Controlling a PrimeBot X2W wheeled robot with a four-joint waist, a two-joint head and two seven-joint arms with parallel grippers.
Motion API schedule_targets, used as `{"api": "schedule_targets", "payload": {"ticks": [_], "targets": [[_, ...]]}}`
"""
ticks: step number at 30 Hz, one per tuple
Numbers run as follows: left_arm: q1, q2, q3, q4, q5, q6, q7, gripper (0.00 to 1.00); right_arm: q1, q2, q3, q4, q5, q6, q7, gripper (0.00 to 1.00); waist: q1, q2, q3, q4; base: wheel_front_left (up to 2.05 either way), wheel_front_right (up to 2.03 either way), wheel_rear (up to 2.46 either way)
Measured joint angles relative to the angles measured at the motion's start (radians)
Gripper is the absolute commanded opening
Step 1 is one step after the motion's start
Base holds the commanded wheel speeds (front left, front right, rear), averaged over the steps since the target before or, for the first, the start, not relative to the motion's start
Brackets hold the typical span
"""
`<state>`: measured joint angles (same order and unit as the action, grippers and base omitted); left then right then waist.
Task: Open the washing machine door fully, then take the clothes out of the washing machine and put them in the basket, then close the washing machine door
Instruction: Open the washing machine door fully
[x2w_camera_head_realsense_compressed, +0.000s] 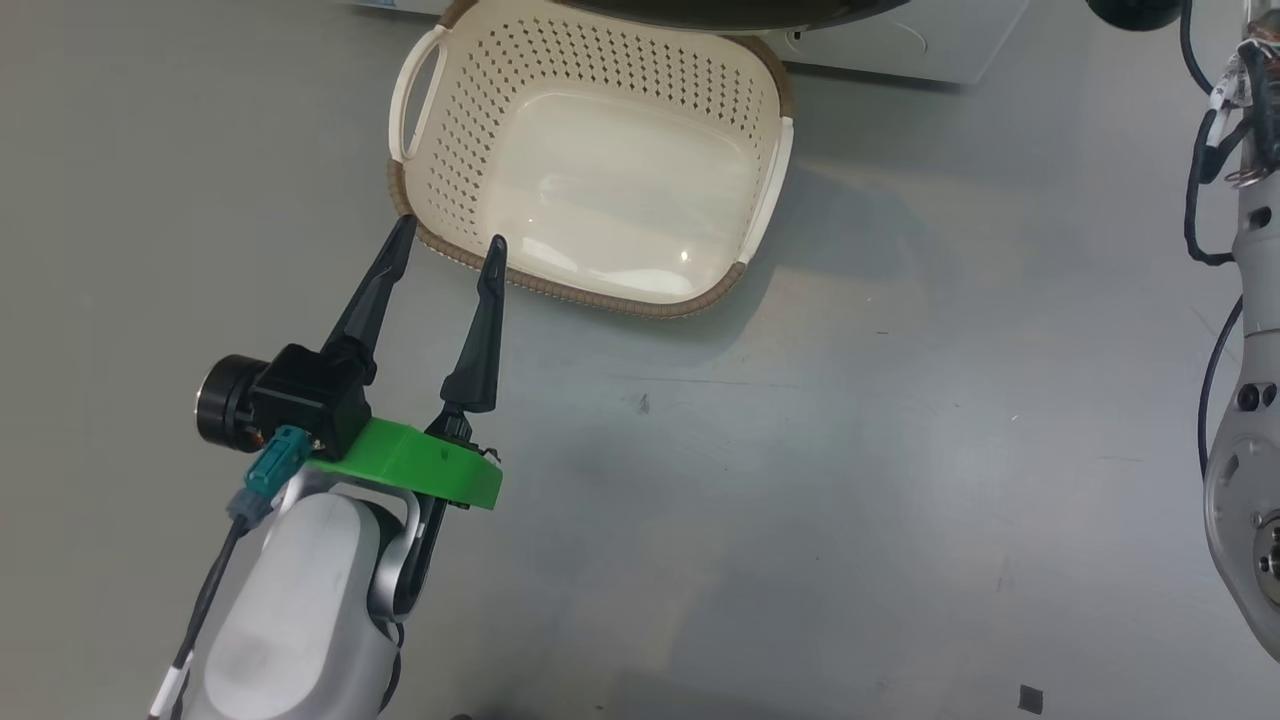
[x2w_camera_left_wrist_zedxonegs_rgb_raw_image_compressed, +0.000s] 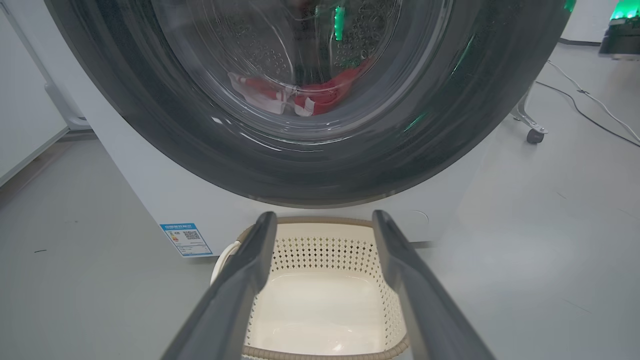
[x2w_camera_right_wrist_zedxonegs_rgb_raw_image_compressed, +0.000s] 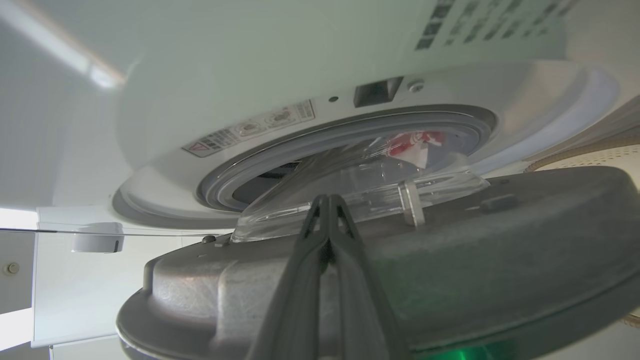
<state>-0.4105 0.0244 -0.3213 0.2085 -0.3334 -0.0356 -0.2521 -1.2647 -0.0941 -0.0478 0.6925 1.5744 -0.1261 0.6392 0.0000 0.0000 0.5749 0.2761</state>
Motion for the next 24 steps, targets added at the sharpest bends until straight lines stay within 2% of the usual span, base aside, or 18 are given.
{"api": "schedule_targets", "payload": {"ticks": [24], "targets": [[0.008, 0.0, -0.008, 0.017, 0.002, 0.004, 0.0, 1.0, 0.126, 0.007, 0.047, 0.059, 0.018, 0.0, 0.072, 0.0, 0.0, 0.0, -0.107, -0.013, 0.0, 0.0, 0.0]]}}
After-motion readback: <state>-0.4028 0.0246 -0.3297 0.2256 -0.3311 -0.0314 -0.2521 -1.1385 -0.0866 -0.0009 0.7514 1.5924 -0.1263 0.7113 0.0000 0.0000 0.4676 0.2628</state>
